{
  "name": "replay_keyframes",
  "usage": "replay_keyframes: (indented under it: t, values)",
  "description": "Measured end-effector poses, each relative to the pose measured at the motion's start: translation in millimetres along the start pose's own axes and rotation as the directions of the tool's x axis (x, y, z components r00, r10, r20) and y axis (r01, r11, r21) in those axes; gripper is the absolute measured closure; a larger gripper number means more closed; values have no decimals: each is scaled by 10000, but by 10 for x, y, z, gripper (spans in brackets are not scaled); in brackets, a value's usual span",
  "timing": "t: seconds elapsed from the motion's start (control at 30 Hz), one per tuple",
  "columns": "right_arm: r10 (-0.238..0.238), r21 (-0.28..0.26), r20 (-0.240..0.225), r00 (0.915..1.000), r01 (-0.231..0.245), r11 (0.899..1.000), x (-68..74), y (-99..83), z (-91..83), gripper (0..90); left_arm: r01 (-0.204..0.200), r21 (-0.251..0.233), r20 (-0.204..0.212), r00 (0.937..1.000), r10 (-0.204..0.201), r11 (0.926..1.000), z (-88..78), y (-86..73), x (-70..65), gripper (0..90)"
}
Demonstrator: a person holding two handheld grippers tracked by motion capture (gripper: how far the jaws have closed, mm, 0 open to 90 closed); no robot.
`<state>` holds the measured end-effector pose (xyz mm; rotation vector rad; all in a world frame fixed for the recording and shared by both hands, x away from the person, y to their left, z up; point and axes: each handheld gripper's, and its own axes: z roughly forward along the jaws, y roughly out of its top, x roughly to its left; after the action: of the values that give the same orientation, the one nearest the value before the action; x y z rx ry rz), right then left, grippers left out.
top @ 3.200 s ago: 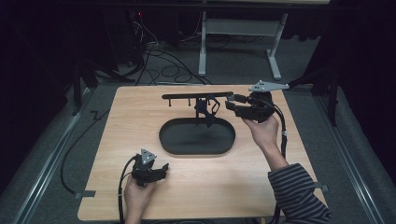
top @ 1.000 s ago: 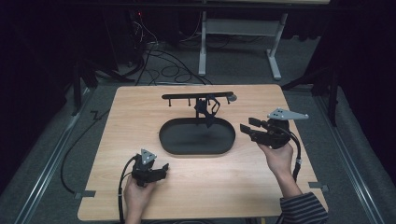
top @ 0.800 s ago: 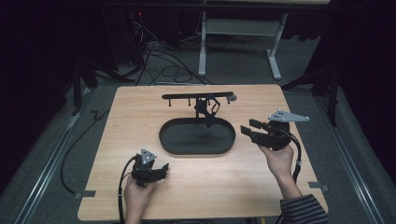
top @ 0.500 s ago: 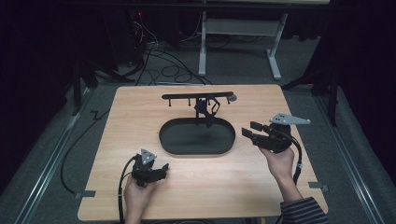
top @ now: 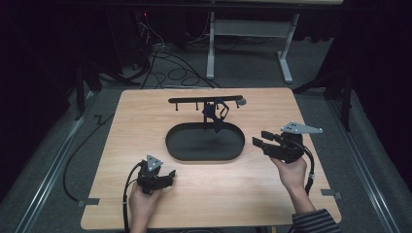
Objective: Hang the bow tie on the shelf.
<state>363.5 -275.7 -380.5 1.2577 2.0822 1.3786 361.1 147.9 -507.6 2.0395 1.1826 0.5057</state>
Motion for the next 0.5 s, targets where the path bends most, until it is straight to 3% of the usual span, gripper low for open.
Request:
replay_keyframes:
  t: [0.5]
  values:
    - [236, 166, -55, 9997, -235, 9996, -21, -147, 32, 509, -3, 2, -1, 10000, 3, 10000, 0, 0, 0, 270]
